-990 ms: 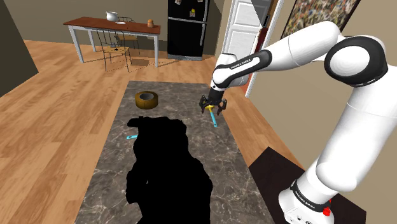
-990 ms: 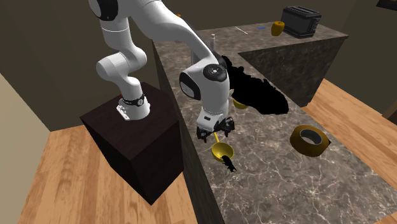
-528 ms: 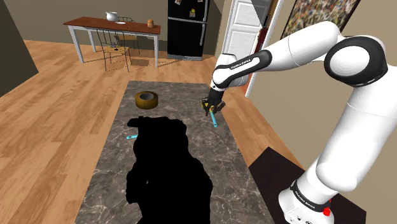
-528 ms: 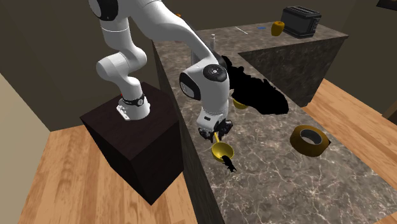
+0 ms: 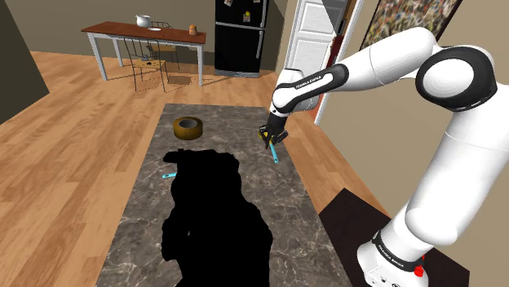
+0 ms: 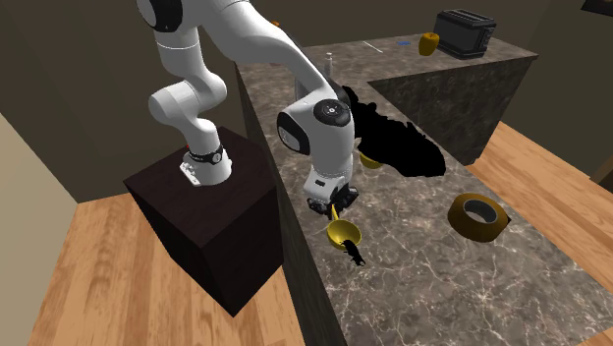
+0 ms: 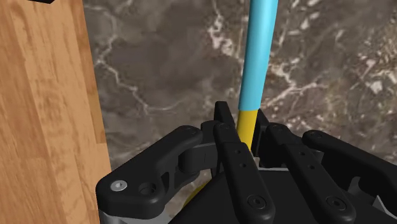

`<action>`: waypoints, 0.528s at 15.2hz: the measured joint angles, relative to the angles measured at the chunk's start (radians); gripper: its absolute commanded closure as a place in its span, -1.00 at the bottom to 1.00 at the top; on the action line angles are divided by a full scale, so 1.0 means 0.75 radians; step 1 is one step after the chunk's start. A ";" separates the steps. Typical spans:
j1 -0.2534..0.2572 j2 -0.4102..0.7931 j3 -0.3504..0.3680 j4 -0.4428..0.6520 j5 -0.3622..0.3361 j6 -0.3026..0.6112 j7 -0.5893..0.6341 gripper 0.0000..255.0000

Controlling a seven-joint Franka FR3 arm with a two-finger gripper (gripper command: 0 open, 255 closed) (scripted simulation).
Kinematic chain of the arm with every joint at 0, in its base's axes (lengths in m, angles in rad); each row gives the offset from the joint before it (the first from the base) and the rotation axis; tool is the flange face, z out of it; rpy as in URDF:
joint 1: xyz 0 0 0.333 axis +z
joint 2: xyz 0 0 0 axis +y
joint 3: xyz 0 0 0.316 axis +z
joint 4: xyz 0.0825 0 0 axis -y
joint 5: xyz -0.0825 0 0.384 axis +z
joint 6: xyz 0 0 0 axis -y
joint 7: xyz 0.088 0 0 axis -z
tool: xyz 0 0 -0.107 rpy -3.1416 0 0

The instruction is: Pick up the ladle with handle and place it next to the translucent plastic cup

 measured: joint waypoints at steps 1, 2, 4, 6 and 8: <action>0.000 -0.005 0.000 0.003 -0.001 -0.008 0.001 1.00; 0.000 -0.013 -0.001 0.008 -0.002 -0.021 0.004 1.00; -0.001 -0.028 -0.001 0.021 -0.005 -0.049 0.007 1.00; 0.000 -0.047 -0.002 0.033 -0.007 -0.079 0.013 1.00; 0.000 -0.067 -0.002 0.046 -0.010 -0.112 0.018 1.00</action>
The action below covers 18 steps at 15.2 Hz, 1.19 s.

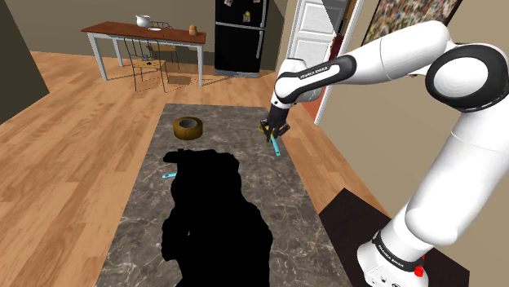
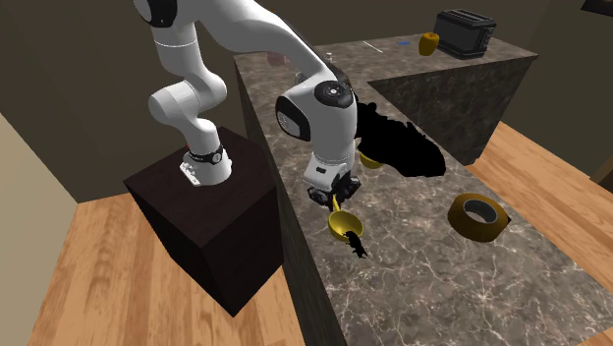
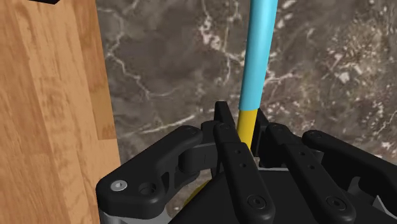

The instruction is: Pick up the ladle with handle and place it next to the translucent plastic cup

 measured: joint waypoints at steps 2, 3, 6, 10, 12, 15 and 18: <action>0.000 -0.017 0.000 0.016 -0.003 -0.033 0.006 1.00; 0.000 -0.022 -0.001 0.028 -0.004 -0.051 0.007 1.00; -0.003 -0.056 -0.003 0.044 -0.007 -0.100 0.011 1.00; -0.003 -0.080 -0.004 0.086 -0.012 -0.166 0.020 1.00; -0.002 -0.092 -0.003 0.109 -0.014 -0.201 0.027 1.00; -0.003 -0.110 -0.004 0.143 -0.016 -0.251 0.034 1.00; -0.004 -0.127 -0.005 0.175 -0.019 -0.300 0.039 1.00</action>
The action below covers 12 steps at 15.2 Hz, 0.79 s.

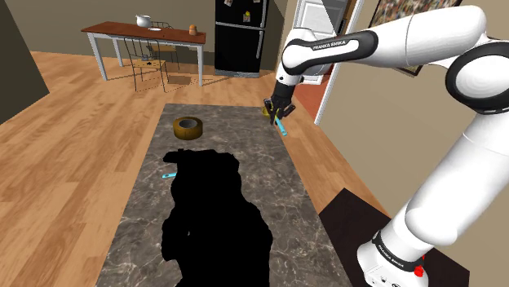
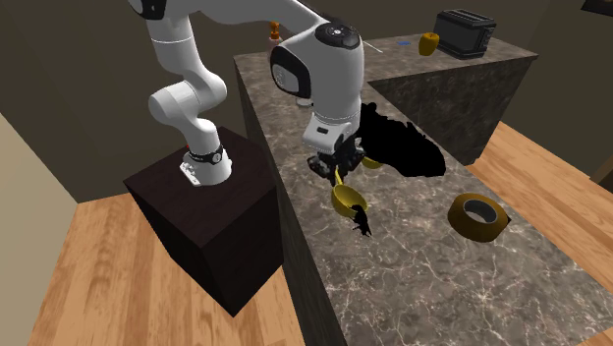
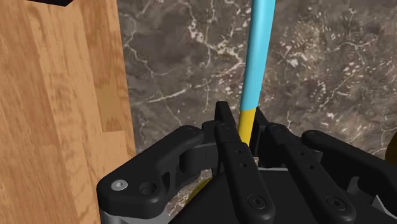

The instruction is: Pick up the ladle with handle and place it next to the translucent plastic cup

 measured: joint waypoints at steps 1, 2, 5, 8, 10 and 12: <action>0.000 0.003 0.000 0.020 -0.001 -0.016 0.003 1.00; 0.000 -0.002 0.000 0.032 -0.002 -0.034 0.005 1.00; -0.002 -0.021 -0.002 0.066 -0.004 -0.087 0.009 1.00; -0.003 -0.027 -0.003 0.114 -0.006 -0.141 0.015 1.00; -0.002 -0.028 -0.002 0.147 -0.007 -0.174 0.021 1.00; -0.003 -0.033 -0.003 0.177 -0.008 -0.209 0.024 1.00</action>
